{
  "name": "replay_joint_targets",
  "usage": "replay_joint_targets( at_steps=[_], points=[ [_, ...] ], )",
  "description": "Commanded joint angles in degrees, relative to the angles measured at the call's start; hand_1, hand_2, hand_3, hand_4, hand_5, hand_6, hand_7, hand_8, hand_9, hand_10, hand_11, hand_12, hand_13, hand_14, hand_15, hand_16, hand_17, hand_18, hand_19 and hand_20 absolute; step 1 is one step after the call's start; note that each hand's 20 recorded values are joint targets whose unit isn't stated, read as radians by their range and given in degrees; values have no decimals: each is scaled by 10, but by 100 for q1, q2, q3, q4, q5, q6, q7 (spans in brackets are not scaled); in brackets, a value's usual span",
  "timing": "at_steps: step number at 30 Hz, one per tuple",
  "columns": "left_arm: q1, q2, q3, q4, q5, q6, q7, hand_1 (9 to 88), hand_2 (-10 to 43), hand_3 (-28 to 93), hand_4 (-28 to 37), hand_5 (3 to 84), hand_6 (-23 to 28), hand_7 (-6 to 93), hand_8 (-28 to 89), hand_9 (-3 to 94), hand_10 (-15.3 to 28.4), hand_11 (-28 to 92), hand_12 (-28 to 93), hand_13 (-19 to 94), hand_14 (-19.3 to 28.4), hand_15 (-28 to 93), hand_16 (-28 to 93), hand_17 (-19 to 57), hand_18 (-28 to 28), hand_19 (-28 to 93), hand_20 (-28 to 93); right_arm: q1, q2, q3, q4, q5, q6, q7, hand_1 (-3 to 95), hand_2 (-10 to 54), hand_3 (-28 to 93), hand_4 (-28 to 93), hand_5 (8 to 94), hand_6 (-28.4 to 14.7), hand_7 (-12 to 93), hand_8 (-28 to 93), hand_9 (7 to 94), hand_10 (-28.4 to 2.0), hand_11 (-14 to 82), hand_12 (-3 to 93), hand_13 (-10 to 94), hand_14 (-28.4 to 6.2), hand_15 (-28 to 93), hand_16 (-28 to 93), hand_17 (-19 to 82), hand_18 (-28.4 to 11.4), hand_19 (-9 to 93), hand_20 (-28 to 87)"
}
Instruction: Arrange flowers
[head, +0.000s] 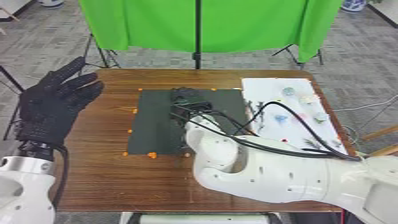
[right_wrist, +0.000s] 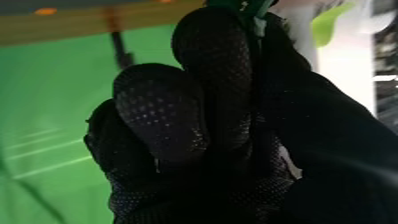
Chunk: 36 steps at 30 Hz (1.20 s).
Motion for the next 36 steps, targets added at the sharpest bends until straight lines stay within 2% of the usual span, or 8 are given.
replay_joint_targets(
  at_steps=[1, 5, 6, 10, 13, 26, 31, 36],
  points=[
    [-427, 185, 234, 142, -23, -209, -76, 213, 72, 782, -265, 358, 94, 150, -98, 335, 212, 280, 118, 244, 278, 494, -87, -77, 263, 615, 125, 383, -577, -342, 322, 737, 214, 202, 529, -95, 721, -255, 875, -31, 250, 147, 931, -107, 373, 211, 850, -83, 658, 198, 525, -216, 932, 393],
    [-605, 231, 331, 183, -25, -220, -116, 214, 72, 781, -265, 357, 94, 149, -98, 334, 210, 282, 118, 244, 278, 494, -87, -77, 263, 615, 125, 449, -665, -386, 521, 1112, 208, 338, 526, -95, 717, -260, 874, -29, 252, 140, 931, -106, 376, 210, 850, -83, 658, 196, 525, -215, 932, 395],
    [-781, 197, 406, 246, 14, -322, -283, 214, 72, 781, -265, 357, 94, 149, -97, 334, 211, 281, 118, 244, 278, 494, -87, -77, 263, 615, 125, 436, -655, -393, 555, 1176, 209, 444, 525, -95, 717, -260, 873, -27, 251, 137, 930, -105, 377, 210, 850, -83, 659, 195, 525, -215, 932, 395],
    [-1243, 161, 661, 424, 61, -507, -566, 214, 72, 781, -265, 358, 95, 148, -97, 334, 212, 281, 117, 244, 279, 495, -87, -76, 263, 615, 125, 395, -665, -342, 701, 1559, -217, 807, 524, -95, 719, -261, 871, -27, 256, 133, 929, -105, 378, 210, 849, -83, 659, 194, 525, -215, 932, 395],
    [-1156, 158, 611, 378, 51, -485, -512, 214, 72, 781, -265, 358, 94, 149, -97, 334, 212, 281, 117, 244, 278, 495, -87, -76, 263, 615, 125, 375, -698, -329, 790, 1826, -210, 793, 524, -95, 718, -262, 871, -26, 258, 129, 930, -105, 379, 209, 850, -83, 660, 193, 525, -216, 932, 396],
    [-1336, 102, 741, 448, 79, -597, -628, 215, 72, 779, -265, 357, 94, 150, -97, 334, 212, 281, 118, 243, 279, 496, -87, -76, 263, 615, 125, 297, -702, -264, 823, 2323, 207, 853, 512, -92, 672, -281, 867, -11, 230, 73, 931, -103, 380, 207, 860, -71, 661, 188, 542, -203, 932, 423],
    [-1544, 38, 854, 531, 104, -694, -843, 215, 73, 779, -264, 357, 94, 150, -98, 333, 212, 281, 118, 244, 279, 495, -88, -76, 263, 616, 125, 172, -704, -128, 780, 2427, 250, 877, 509, -84, 652, -282, 873, -4, 213, 54, 935, -100, 391, 206, 861, -72, 661, 191, 542, -202, 932, 429],
    [-1512, 32, 853, 525, 97, -713, -871, 215, 73, 779, -265, 357, 94, 150, -98, 333, 211, 281, 118, 243, 279, 496, -88, -76, 263, 616, 125, 243, -689, -150, 770, 2581, 263, 826, 486, -71, 627, -283, 860, 1, 170, 22, 937, -100, 384, 206, 859, -71, 659, 193, 542, -200, 932, 428]
  ],
)
